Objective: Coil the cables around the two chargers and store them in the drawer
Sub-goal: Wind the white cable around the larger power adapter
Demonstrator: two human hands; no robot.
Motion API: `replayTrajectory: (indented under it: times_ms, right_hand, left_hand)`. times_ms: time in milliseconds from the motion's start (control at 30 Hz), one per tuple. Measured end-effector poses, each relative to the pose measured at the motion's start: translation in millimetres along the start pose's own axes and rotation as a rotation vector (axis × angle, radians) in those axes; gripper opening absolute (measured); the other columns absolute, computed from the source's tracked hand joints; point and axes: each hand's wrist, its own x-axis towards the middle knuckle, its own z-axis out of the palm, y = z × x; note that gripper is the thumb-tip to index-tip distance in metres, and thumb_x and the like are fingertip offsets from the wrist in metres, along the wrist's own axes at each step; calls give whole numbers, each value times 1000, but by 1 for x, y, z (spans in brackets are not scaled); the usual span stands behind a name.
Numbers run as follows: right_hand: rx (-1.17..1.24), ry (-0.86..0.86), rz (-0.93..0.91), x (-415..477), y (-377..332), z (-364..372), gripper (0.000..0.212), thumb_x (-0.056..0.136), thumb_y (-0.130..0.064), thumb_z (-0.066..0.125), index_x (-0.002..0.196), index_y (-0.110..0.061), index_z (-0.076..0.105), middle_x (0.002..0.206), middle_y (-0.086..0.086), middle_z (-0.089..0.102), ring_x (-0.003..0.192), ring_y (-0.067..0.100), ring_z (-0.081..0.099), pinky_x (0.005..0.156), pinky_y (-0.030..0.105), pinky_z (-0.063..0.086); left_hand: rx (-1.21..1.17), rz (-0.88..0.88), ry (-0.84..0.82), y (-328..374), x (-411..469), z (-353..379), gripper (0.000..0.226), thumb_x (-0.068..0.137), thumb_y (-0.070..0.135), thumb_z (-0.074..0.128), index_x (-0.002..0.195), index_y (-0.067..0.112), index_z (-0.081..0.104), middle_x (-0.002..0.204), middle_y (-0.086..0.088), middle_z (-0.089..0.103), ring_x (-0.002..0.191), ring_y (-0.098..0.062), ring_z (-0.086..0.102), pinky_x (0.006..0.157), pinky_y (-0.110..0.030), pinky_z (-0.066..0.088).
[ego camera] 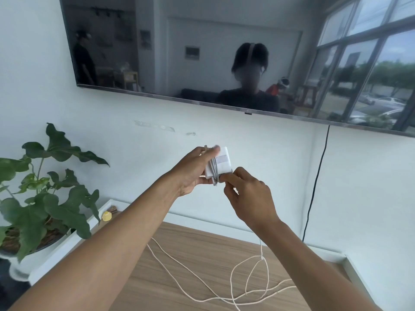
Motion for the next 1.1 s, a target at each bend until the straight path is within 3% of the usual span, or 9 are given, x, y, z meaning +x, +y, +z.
replayTrajectory:
  times_ms: [167, 233, 333, 400, 500, 667, 800, 967, 1100]
  right_hand:
    - [55, -31, 31, -1, 0, 4, 21, 90, -16, 53, 103, -28, 66, 81, -6, 58, 50, 21, 53, 47, 31, 47]
    - [203, -35, 101, -6, 3, 7, 23, 93, -15, 52, 106, -27, 67, 79, -8, 58, 50, 10, 47, 51, 28, 45]
    - [459, -68, 231, -18, 8, 12, 23, 96, -13, 53, 107, -24, 69, 77, -8, 64, 53, 7, 46, 54, 15, 38]
    - [542, -101, 334, -20, 13, 15, 18, 96, -19, 54, 99, -23, 71, 66, -11, 58, 48, 8, 40, 50, 12, 32]
    - [513, -145, 412, -16, 25, 17, 18, 96, -22, 55, 85, -19, 69, 50, -12, 44, 43, 10, 30, 46, 14, 27]
    - [378, -281, 381, 2, 41, 9, 21, 93, -13, 51, 78, -2, 60, 55, -2, 40, 45, 12, 29, 48, 23, 28]
    - [407, -453, 426, 18, 42, -9, 21, 93, -23, 57, 80, -11, 68, 60, -4, 49, 44, 6, 37, 44, 12, 31]
    - [514, -641, 558, 33, 32, -27, 25, 89, -29, 64, 76, -8, 70, 54, -1, 37, 49, 14, 29, 39, 16, 24]
    - [413, -612, 550, 30, 22, -24, 23, 90, -20, 55, 82, -10, 74, 62, 5, 47, 48, 14, 32, 42, 19, 27]
  left_hand:
    - [16, 53, 36, -1, 3, -7, 26, 94, 21, 61, 116, 7, 59, 104, -14, 63, 82, -28, 66, 70, -40, 60]
    - [15, 62, 58, 0, 4, -11, 25, 94, 20, 61, 115, 7, 59, 106, -15, 61, 84, -28, 65, 69, -40, 61]
    - [42, 88, 52, 2, 2, -13, 21, 94, 20, 61, 112, 8, 61, 105, -15, 58, 85, -26, 64, 66, -38, 60]
    - [46, 103, -12, 3, -1, -12, 16, 95, 20, 59, 108, 10, 62, 101, -13, 58, 82, -25, 63, 63, -35, 58]
    - [63, 100, -196, 5, -9, -10, 24, 96, 18, 57, 116, 7, 60, 100, -10, 61, 83, -24, 65, 63, -33, 57]
    - [338, 107, -360, -2, -18, -7, 27, 94, 19, 59, 120, 14, 60, 106, -11, 59, 77, -27, 69, 64, -29, 56]
    - [517, 117, -323, -13, -18, -12, 28, 91, 24, 65, 118, 20, 62, 108, -13, 58, 86, -32, 70, 64, -27, 57]
    - [648, 110, -320, -28, -18, -10, 30, 89, 30, 68, 118, 24, 64, 113, -16, 59, 81, -27, 68, 63, -27, 57]
    - [760, 166, -242, -36, -14, -6, 25, 86, 36, 69, 109, 30, 67, 101, -7, 64, 83, -28, 66, 74, -46, 60]
